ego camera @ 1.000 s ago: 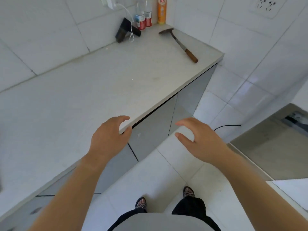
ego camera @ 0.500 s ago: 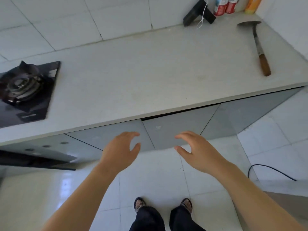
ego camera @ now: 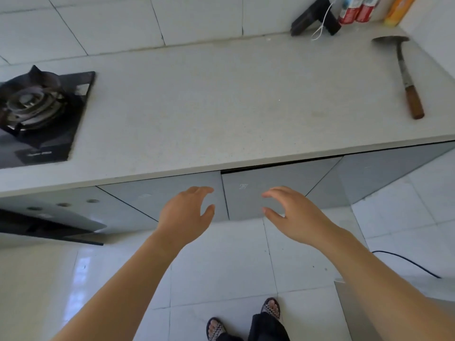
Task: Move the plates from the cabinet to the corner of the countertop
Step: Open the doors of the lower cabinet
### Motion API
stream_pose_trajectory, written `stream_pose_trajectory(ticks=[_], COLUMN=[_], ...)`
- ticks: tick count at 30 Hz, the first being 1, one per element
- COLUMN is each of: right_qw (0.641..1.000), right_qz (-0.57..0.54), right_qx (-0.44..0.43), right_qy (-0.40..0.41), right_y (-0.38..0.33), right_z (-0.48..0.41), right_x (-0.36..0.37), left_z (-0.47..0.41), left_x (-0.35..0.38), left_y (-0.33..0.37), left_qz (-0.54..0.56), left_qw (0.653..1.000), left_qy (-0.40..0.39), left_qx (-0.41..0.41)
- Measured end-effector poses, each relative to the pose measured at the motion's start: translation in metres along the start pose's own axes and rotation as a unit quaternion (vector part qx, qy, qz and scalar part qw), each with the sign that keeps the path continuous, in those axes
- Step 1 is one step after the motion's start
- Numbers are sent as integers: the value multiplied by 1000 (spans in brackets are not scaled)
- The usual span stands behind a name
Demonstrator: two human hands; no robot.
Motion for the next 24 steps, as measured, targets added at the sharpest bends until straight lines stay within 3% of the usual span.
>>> stream_pose_trajectory(ticks=[5, 12, 19, 24], right_qw=[999, 994, 975, 938], right_qz=[21, 57, 77, 106], right_qx=[-36, -78, -120, -159], right_qy=[11, 42, 172, 289], right_y=[7, 50, 85, 105], right_z=[-26, -87, -126, -139], right_x=[23, 80, 123, 146], left_z=[-22, -72, -107, -128], left_x=[33, 91, 140, 169], left_y=[-21, -45, -69, -88], left_qz=[-22, -44, -94, -122], left_qw=[1000, 994, 974, 947], left_qy=[6, 81, 185, 276], left_qx=[21, 53, 94, 114])
Point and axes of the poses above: each hand's wrist, its own z-axis away from the middle knuckle, its own x-axis out of the palm, y = z × x, the point moved 4 cm from there along -z, towards the middle knuckle
